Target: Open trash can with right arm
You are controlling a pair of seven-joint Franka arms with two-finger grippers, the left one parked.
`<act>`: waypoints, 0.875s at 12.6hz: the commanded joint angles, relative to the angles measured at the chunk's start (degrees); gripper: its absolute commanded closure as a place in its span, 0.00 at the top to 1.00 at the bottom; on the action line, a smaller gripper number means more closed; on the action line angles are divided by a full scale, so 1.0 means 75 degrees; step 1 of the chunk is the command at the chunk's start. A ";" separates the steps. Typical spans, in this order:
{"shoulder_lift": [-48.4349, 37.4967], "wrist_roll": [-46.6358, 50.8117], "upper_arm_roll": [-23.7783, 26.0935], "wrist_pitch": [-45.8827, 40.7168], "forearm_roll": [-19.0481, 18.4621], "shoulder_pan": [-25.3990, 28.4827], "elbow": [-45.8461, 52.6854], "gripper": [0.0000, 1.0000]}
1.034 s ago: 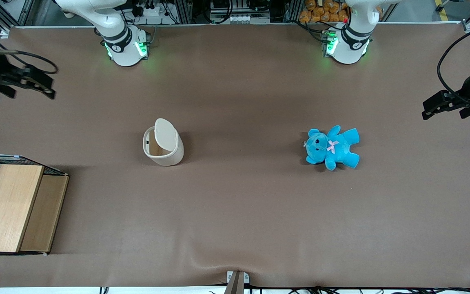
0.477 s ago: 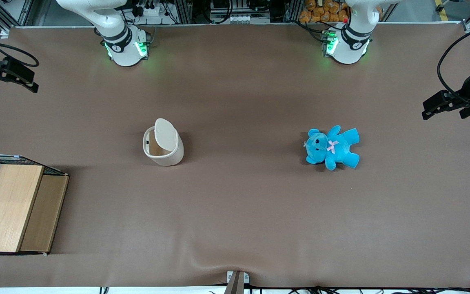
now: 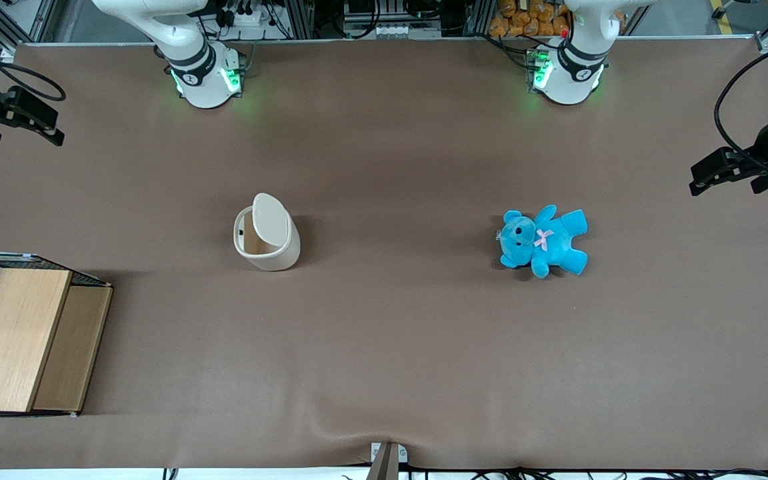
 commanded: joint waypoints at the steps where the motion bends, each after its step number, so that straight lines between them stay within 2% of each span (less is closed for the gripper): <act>1: -0.0394 -0.0130 0.0081 0.0243 0.0039 -0.0130 -0.0536 1.00; 5: -0.0710 -0.0142 0.0081 0.0571 0.0039 -0.0119 -0.1017 1.00; 11: -0.0653 -0.0388 0.0081 0.0489 0.0028 -0.0119 -0.0947 1.00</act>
